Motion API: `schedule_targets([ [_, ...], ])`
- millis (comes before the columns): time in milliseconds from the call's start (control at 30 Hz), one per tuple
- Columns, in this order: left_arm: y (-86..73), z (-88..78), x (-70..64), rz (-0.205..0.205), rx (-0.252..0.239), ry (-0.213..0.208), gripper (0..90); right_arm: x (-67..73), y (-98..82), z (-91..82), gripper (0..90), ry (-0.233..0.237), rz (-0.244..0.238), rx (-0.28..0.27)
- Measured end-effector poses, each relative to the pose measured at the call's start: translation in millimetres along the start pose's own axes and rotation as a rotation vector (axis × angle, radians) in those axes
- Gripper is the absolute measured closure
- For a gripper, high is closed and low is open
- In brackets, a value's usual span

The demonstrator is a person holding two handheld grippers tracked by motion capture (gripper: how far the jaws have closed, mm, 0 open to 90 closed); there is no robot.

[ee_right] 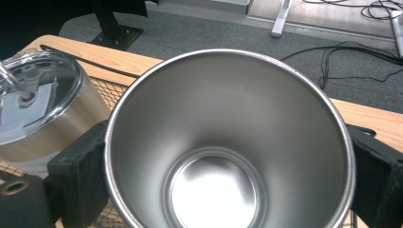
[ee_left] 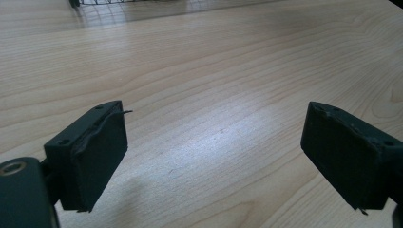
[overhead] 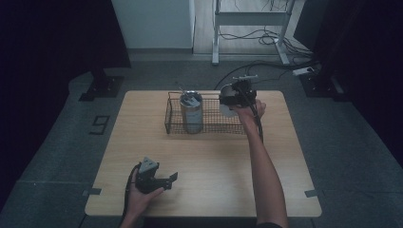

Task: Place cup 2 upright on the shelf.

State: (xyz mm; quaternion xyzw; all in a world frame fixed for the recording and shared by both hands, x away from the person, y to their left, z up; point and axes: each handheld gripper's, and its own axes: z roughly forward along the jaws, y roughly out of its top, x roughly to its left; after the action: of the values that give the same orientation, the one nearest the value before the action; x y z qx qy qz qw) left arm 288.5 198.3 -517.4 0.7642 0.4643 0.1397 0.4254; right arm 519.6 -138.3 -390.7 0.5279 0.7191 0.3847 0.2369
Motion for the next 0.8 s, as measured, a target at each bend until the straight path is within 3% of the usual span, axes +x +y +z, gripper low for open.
schedule_targets([
  [333,-0.3,-3.5,4.6,-0.012,-0.006,0.005,8.6,-5.6,2.8,14.1,6.2,-0.001,0.020,-0.002],
  [800,-2.1,-1.6,7.1,-0.017,0.004,0.010,8.6,-13.1,4.5,33.0,6.2,-0.006,0.009,0.016],
])
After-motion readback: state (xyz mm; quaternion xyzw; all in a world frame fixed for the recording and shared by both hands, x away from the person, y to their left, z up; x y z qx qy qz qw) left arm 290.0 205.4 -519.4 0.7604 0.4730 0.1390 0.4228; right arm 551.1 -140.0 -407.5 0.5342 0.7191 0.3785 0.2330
